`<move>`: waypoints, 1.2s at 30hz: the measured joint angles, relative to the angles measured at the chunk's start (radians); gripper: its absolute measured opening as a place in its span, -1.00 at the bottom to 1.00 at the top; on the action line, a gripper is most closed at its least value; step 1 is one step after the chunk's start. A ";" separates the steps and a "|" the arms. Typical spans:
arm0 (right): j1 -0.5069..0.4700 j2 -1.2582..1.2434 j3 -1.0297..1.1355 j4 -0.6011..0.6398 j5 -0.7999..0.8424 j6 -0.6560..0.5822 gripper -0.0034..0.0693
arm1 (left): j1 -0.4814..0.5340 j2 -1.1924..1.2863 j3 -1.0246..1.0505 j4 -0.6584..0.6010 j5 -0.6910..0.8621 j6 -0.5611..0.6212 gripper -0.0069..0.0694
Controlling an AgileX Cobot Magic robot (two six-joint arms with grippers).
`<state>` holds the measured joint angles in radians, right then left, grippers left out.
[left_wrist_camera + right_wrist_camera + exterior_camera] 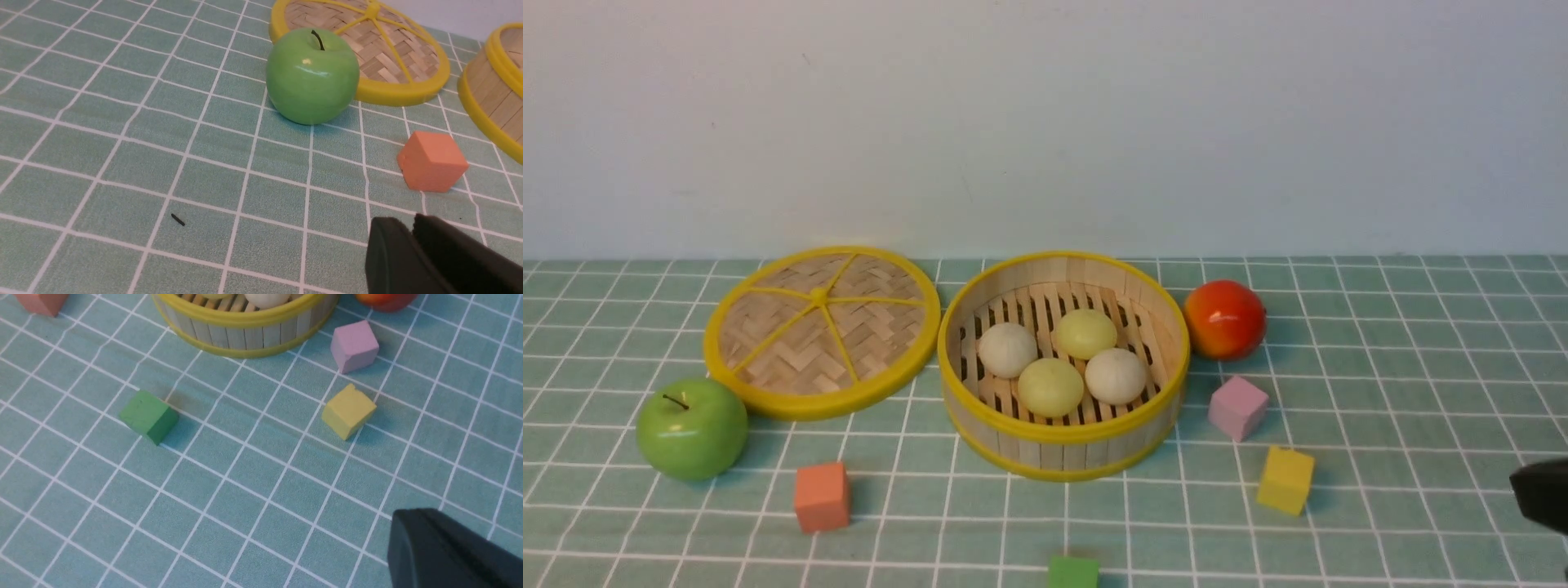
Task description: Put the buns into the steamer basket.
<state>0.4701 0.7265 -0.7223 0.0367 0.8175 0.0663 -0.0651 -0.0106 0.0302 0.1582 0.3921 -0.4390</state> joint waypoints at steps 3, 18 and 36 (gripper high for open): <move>0.000 -0.049 0.084 0.054 -0.071 0.027 -0.94 | 0.000 0.000 0.000 0.000 0.000 0.000 -0.58; -0.029 -0.136 0.228 -0.130 -0.170 0.061 -0.93 | 0.000 0.000 0.000 0.000 0.000 0.000 -0.58; -0.480 -0.737 0.736 -0.127 -0.426 0.068 -0.91 | 0.000 0.000 0.000 -0.001 0.000 0.000 -0.55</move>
<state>-0.0102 -0.0102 0.0136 -0.0901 0.3914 0.1339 -0.0651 -0.0106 0.0302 0.1571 0.3924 -0.4390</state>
